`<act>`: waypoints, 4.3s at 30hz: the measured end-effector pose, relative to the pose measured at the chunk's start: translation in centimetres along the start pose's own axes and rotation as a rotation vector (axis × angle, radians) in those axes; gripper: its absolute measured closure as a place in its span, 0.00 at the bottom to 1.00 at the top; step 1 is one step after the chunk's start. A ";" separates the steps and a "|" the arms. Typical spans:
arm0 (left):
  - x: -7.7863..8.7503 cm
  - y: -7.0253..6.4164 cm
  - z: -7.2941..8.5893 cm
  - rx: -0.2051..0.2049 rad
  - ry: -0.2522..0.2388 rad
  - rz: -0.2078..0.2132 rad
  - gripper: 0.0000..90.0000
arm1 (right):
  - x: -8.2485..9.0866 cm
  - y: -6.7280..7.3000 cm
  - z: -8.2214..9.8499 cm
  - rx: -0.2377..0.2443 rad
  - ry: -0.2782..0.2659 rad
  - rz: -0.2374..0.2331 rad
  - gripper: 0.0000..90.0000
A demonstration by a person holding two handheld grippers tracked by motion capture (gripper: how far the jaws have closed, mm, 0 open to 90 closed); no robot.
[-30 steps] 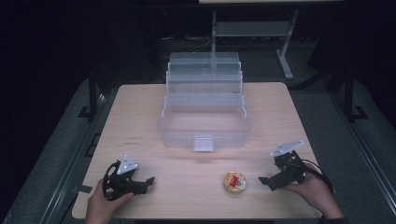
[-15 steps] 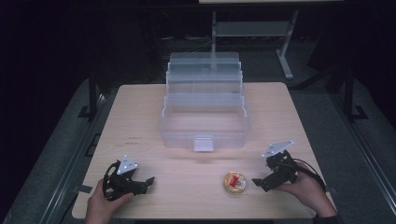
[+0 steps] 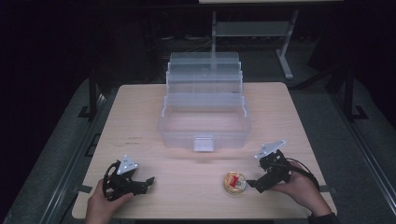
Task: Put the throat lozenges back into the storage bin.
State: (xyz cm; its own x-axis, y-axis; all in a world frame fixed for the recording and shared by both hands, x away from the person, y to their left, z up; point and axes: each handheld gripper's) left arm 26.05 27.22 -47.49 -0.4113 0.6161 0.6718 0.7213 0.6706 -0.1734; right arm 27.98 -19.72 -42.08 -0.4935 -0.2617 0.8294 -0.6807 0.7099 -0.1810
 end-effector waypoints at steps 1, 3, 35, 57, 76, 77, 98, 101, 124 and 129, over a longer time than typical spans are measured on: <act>0.0 0.0 0.0 0.000 0.001 0.000 0.12 | 0.0 0.0 -0.1 0.005 -0.001 0.000 0.00; 0.0 0.0 0.0 0.000 0.002 0.000 0.12 | -0.1 0.2 -0.3 0.011 -0.002 -0.004 0.00; 0.0 0.0 0.0 0.001 0.001 0.000 0.12 | -2.1 2.9 -2.8 0.105 0.022 -0.059 0.00; 0.0 0.0 0.0 0.001 0.002 -0.001 0.12 | -3.7 4.8 -3.2 0.155 0.055 -0.084 0.00; 0.0 -0.1 0.0 0.002 0.002 -0.002 0.12 | -4.7 5.7 -3.3 0.192 0.105 -0.069 0.03; 0.0 -0.1 0.0 0.002 0.002 -0.003 0.12 | -4.7 5.7 -3.2 0.187 0.101 -0.080 0.05; 0.0 -0.1 0.0 0.002 0.003 -0.004 0.12 | -4.5 5.8 -3.1 0.208 0.096 -0.068 0.21; 0.0 -0.1 0.0 0.002 0.003 -0.004 0.12 | -4.5 5.8 -3.1 0.210 0.097 -0.068 0.21; 0.0 -0.1 0.0 0.002 0.002 -0.004 0.12 | -3.9 5.1 -3.0 0.192 0.112 -0.050 0.22; 0.0 -0.1 0.0 0.002 0.002 -0.004 0.12 | -3.5 4.8 -2.9 0.191 0.121 -0.047 0.22</act>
State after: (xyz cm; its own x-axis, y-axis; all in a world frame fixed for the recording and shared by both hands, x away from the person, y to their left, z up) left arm 25.98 27.20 -47.47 -0.4127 0.6127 0.6740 0.7186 0.6737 -0.1725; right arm 28.04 -13.53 -44.36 -0.3981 -0.2037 0.8944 -0.7971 0.5593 -0.2275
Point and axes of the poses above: each handheld gripper's, and its own axes: x roughly backward along the jaws, z roughly out of its underside, y roughly to its left, and after that the axes turned 15 degrees about z, right-handed
